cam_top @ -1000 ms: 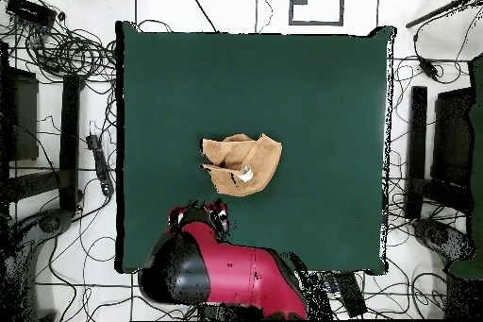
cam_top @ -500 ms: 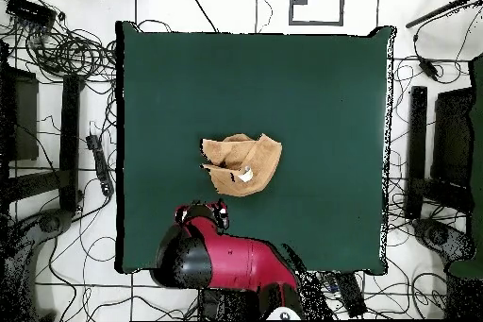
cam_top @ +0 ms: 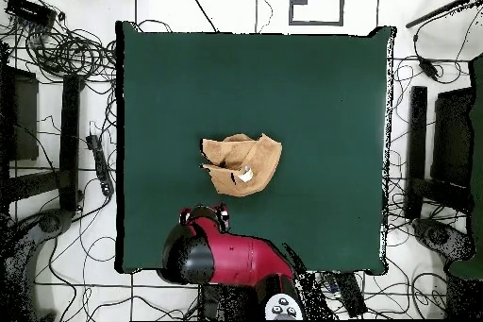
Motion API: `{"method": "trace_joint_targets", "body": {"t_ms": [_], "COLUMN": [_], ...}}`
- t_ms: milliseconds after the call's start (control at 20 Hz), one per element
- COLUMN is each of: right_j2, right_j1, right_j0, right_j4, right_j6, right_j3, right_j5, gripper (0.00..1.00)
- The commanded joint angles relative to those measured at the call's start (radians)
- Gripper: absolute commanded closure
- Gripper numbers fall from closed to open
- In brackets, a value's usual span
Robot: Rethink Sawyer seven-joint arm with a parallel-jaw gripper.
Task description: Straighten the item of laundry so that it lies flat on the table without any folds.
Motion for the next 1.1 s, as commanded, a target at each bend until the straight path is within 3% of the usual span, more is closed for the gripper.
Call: {"method": "trace_joint_targets", "body": {"t_ms": [50, 900, 1100], "right_j2": [-0.004, 0.000, -0.041], "right_j1": [-0.008, 0.022, 0.041], "right_j0": [0.035, 0.014, 0.047], "right_j4": [0.066, 0.035, 0.051], "right_j6": [0.181, 0.145, 0.197], "right_j3": [-0.127, -0.279, -0.323], "right_j5": [0.174, 0.295, 0.319], "gripper": [0.00, 0.00, 0.00]}}
